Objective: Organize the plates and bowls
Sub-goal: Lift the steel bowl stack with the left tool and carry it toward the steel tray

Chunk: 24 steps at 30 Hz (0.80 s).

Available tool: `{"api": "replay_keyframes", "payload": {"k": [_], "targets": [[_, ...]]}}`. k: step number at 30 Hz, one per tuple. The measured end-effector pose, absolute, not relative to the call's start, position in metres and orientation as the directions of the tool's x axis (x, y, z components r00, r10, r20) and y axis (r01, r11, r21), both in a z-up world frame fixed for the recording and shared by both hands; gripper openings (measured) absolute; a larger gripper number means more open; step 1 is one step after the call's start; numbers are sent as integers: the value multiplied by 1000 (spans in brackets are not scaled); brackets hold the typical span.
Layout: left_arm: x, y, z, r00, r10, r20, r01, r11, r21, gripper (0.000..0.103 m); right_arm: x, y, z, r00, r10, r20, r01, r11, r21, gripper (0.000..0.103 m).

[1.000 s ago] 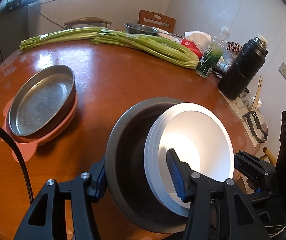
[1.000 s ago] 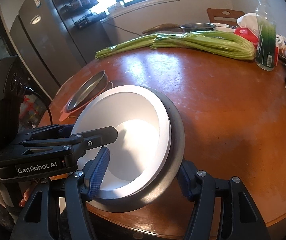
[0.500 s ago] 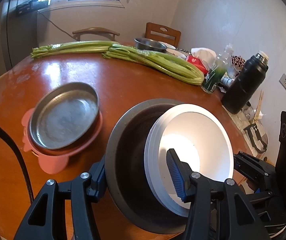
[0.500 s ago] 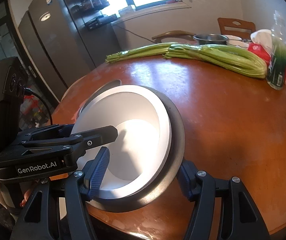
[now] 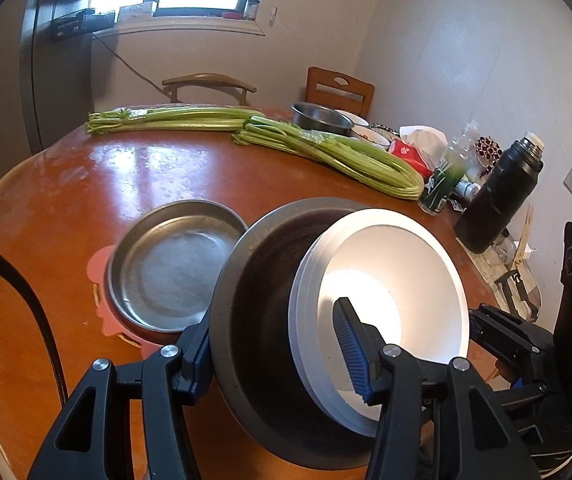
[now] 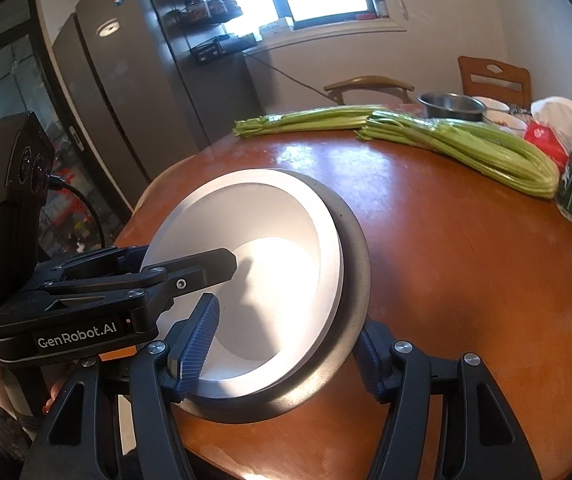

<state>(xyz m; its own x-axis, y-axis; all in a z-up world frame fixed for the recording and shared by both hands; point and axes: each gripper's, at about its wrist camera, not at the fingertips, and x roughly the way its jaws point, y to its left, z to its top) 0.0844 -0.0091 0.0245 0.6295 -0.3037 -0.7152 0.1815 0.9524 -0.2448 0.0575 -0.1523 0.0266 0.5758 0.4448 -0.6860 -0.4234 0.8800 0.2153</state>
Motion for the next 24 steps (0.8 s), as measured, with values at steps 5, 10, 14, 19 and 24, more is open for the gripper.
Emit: {"api": "replay_keyframes", "payload": {"k": [5,10,14,19,24], "targets": [[88,8,30,643,-286,-711,168,958,-234,53,61,-136,31,579,454,-677,-441,873,208,66],[92,33,31,653,-270,-708,139,961,-239,53,71,-112,33,571,468,-674,-468,861,201,66],[96,50,31,665,-254,-702,121,965,-234,53,82,-90,33,558,477,-679,-491,850,193,66],[104,66,31,673,-240,-699,100,967,-236,53,92,-72,32,551,482,-681,-503,843,189,66],[114,78,24,668,-243,-704,95,965,-244,54,98,-63,28,545,479,-688,-505,843,187,66]]}}
